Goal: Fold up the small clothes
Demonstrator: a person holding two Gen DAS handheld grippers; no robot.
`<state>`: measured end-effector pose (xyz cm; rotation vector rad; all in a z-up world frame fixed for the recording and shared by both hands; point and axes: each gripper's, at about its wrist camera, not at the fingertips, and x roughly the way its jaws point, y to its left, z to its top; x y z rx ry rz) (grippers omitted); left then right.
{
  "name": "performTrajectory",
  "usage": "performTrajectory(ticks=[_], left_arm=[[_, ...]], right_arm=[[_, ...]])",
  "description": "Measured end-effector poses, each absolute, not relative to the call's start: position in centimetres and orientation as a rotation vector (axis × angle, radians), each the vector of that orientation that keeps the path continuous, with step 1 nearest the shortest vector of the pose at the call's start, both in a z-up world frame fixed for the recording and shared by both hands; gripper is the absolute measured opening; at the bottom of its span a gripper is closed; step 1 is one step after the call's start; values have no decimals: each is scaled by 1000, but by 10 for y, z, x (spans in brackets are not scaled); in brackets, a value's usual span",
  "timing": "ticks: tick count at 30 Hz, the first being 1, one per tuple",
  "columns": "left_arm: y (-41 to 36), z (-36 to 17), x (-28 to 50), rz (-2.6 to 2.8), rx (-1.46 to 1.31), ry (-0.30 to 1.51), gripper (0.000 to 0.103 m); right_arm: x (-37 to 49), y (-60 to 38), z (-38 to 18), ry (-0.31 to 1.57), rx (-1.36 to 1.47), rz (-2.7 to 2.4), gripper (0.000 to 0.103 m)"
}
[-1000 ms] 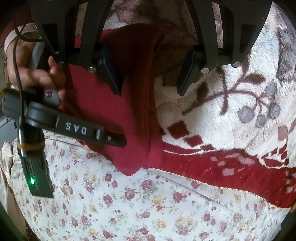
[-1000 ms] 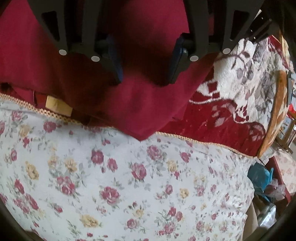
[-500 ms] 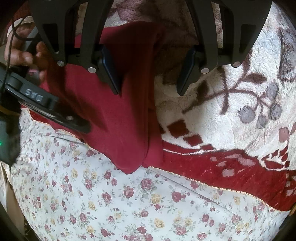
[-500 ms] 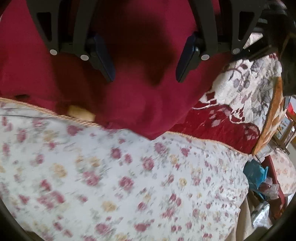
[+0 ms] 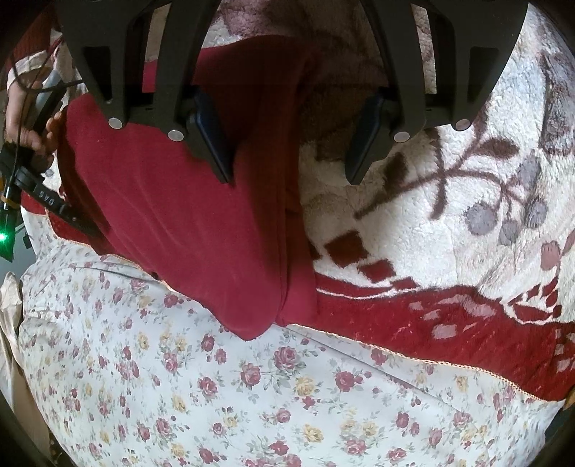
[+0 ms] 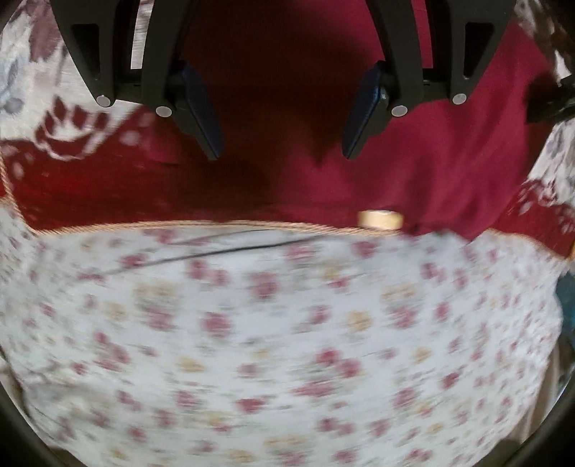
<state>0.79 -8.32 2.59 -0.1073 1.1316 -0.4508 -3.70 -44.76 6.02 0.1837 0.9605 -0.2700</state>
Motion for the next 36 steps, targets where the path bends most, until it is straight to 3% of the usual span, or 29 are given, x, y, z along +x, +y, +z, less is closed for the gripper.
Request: performTrajectory(ticks=[8,11,19,22,23,24,26,34,36], left_arm=[[-84,25,8,-449,-95,1124,67],[-84,25,8,-449,-97,1125,67],[-85,26,9,-449,-106,1130,68],[-84,25,9,-452,-126,1137,68],[-84,25,9,-451,-128,1137,68],[-83,26,9,-451,-129,1136,68],[-81,26,9,-451,-133,1135,68],[-71,27,8,-474,-186,1148,68],[-69,27,8,-478,-199,1154,68]], right_arm=[[-29,-483,44,1014,256,-305,69],[-28,-477,42,1015,170,-310,9],[-25,-474,31,1053,59,-376,9],[-25,-467,53,1016,86,-394,14],[-24,-462,64,987,117,-378,25],[-27,-456,72,963,144,-342,44],[-19,-434,84,945,193,-218,55],[58,-305,63,1112,244,213,57],[78,-277,56,1144,216,255,74]])
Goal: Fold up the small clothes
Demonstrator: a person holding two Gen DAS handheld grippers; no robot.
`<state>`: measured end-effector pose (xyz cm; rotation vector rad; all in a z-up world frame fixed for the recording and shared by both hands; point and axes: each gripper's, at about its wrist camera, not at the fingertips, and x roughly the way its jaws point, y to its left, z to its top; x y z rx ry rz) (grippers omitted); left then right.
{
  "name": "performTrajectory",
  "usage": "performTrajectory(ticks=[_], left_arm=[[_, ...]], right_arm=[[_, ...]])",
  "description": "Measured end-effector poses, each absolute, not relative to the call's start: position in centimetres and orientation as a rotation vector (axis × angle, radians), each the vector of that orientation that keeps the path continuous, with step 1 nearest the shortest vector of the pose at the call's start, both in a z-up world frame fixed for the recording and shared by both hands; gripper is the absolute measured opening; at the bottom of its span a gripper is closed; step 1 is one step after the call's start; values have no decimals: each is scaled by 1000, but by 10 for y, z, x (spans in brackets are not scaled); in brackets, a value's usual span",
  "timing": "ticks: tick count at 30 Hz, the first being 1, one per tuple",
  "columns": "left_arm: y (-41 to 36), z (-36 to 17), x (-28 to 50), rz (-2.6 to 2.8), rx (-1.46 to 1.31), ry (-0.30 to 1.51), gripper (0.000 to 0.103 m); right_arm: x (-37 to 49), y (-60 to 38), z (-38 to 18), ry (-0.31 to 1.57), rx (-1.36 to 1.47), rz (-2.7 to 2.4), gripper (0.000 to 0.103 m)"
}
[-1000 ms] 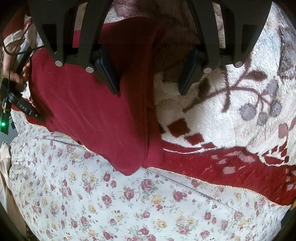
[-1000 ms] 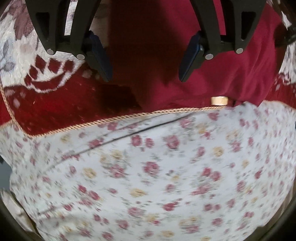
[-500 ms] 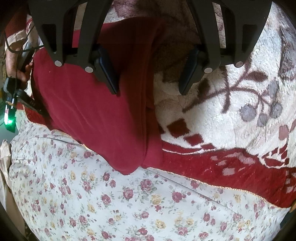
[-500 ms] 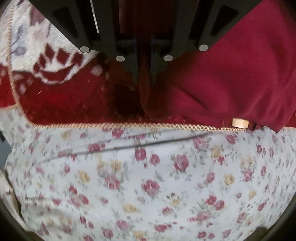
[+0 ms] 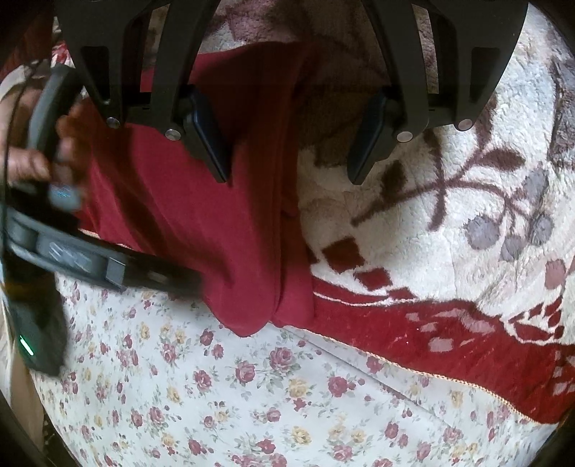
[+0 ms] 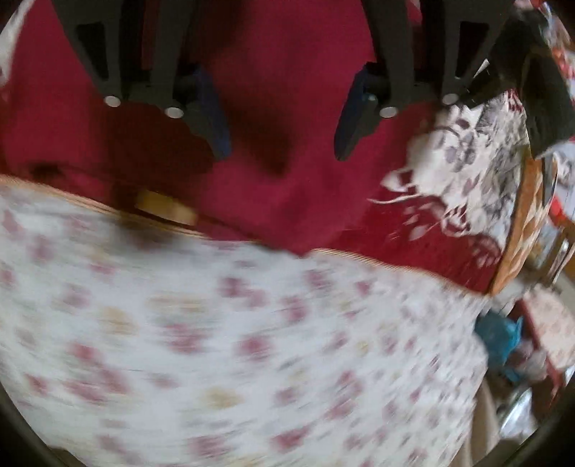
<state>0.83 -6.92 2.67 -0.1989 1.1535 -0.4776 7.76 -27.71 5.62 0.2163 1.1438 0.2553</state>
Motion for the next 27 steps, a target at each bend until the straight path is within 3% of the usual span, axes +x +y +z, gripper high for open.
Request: performTrajectory(ticks=[4,9,11,13,15,16,18,22,24,27], left_arm=[[-69,27,10,-482,-203,1157,68],[-68,26,13,-488,-217,1165,68],[-68,27,15,-490,-215,1165,68],[-68,27,17,-491,-213,1164,68],[-68,27,18,-495,-213,1164,68],[-68,28,19,-501,-212,1162,68],[-70,29,22,-520,-212,1151,68],[-79,32,25,-564,-196,1137,65],[-86,33,25,-616,-194,1142,38],[-95,48,15,-660,-146,1095,31]], right_arm=[[110,-236,40,1198,156,297,76],[134,-201,14,1276,0,250,89],[135,-194,7,1267,-67,217,89],[132,-193,3,1240,-97,189,79],[128,-200,9,1209,-78,195,54],[125,-206,14,1195,-58,211,49],[118,-220,27,1161,0,236,26],[103,-245,47,1094,91,252,21],[94,-254,55,1066,133,255,20],[78,-269,72,1024,192,252,20]])
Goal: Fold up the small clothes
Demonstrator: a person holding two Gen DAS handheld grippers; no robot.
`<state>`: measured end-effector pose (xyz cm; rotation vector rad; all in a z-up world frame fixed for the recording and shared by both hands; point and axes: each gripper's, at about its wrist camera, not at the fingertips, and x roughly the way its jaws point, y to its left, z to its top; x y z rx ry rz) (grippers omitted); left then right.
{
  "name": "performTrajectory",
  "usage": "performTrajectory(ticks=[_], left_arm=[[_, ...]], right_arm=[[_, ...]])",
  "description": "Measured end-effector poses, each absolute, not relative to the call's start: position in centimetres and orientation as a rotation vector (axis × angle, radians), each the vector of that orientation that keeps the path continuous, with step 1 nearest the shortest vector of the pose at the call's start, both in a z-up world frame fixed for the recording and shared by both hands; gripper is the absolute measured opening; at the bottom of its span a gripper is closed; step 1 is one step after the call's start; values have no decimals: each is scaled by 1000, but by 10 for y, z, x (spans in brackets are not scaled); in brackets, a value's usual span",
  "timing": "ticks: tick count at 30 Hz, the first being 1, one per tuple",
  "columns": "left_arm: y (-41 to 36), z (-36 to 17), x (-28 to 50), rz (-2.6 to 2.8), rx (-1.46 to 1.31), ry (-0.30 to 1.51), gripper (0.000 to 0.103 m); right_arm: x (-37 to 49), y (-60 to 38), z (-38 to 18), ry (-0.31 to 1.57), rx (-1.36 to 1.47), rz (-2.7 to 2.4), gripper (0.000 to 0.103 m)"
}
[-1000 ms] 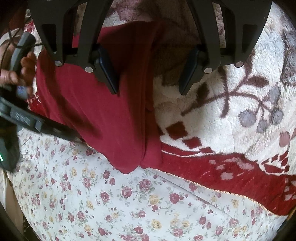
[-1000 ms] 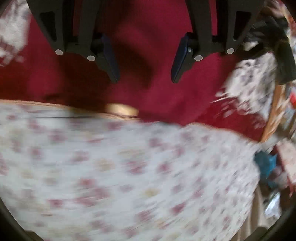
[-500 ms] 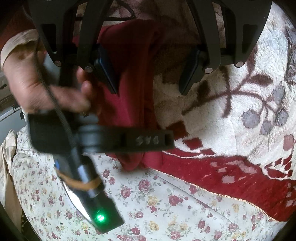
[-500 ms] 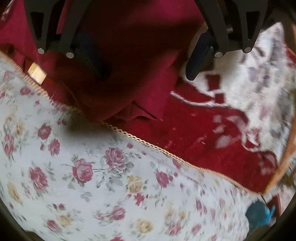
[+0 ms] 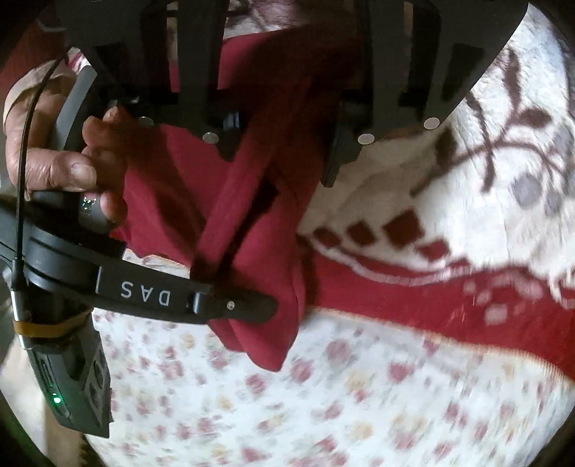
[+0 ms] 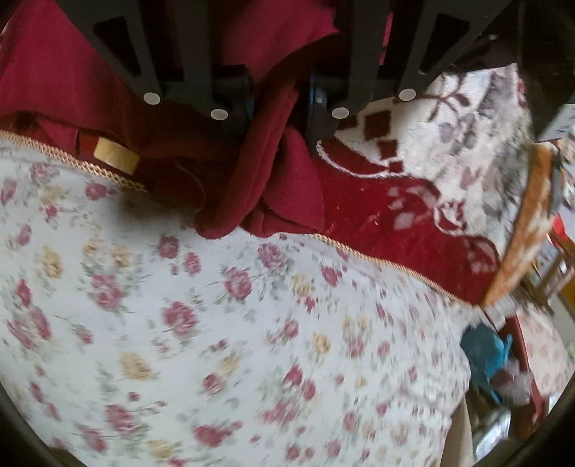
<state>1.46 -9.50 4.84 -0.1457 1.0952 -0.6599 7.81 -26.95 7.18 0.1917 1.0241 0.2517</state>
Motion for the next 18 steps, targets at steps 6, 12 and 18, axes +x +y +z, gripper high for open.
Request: performTrajectory(ticks=[6,12,18], left_arm=[[-125,97,-13,-811,-125,1022,27],[-205,145,-49,-981,22,969,27],[-294,136,-77,-1086,121,999,27]], right_arm=[[46,-316,116,956,257,241,20],[7,-381,154,903,264,183,19],[-27,-462,144,927,306,36,19]])
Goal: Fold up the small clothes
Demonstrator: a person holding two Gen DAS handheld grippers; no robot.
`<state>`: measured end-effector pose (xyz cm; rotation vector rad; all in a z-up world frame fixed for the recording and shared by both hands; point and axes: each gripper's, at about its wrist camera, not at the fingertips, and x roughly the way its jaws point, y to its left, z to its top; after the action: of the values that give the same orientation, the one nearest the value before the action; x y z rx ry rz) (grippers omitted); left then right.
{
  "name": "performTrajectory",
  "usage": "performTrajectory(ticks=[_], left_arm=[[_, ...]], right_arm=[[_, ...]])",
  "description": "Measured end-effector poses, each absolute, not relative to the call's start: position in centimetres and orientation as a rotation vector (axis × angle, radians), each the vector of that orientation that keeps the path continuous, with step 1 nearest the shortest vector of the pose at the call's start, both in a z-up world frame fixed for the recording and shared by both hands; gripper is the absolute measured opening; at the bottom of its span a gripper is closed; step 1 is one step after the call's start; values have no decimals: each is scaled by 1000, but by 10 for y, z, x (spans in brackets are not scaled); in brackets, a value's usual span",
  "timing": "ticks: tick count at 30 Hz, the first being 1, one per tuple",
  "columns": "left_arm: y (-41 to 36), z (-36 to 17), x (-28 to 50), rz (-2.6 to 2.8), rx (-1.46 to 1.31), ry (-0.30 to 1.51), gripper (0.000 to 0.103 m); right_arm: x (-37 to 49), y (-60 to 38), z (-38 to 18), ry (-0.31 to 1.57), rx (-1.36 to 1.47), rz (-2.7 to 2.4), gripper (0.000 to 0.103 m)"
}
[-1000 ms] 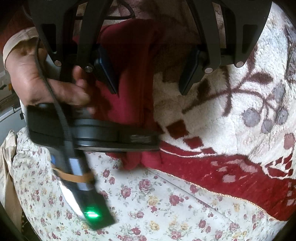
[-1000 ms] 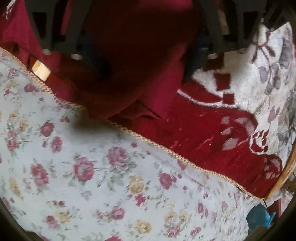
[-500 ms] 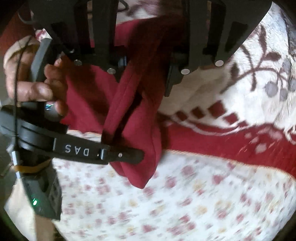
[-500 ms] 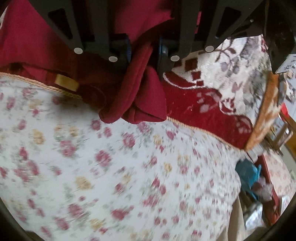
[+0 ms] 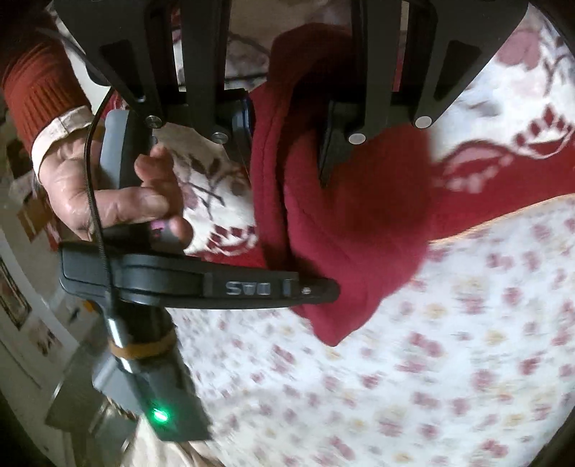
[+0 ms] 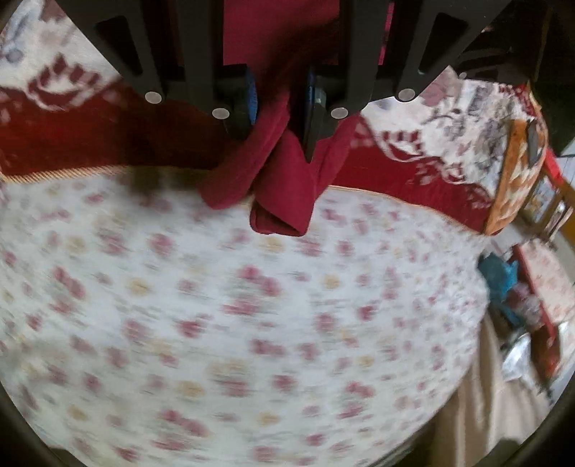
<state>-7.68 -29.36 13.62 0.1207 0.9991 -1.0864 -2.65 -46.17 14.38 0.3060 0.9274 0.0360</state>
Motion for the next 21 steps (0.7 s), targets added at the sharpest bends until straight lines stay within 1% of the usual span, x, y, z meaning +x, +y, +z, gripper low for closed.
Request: performTrajectory(ticks=[5,7,9,10,11,12,13,14,15,16,18,19,20,21], left_arm=[[-338,84,-77,-1078,103,1151,28],[-337,82,-79,-1071,129,1167,28],[-322,97,-81,-1094,122,1135,39],[-312,106,-80,-1099,122,1109,44],[-304,114,-81,-1094,123,1082,55],[-292,123,-80,-1076,125,1041,61],[-280,130,-80,-1055,128,1003,62],[-268,135,-78,-1025,133,973,62],[-257,135,-74,-992,138,963,62],[-247,132,-70,-953,141,962,62],[-241,121,-65,-902,139,984,62],[-239,110,-63,-874,140,1009,62],[-236,100,-63,-846,147,1040,62],[-235,94,-63,-832,155,1058,62]], right_arm=[[-35,-507,81,1043,412,-98,19],[-42,-520,67,1052,503,-98,22],[-57,-527,69,1008,571,-85,38],[-63,-528,73,990,577,-79,42],[-72,-527,80,967,580,-63,52],[-78,-525,86,952,578,-43,55],[-83,-521,91,944,575,-22,56],[-90,-515,95,939,568,-3,60],[-95,-509,96,939,564,3,67],[-97,-502,93,948,562,12,69],[-95,-479,79,1024,525,43,68],[-94,-470,73,1050,476,32,63],[-94,-462,72,1057,400,3,38],[-95,-453,75,1046,298,-30,30]])
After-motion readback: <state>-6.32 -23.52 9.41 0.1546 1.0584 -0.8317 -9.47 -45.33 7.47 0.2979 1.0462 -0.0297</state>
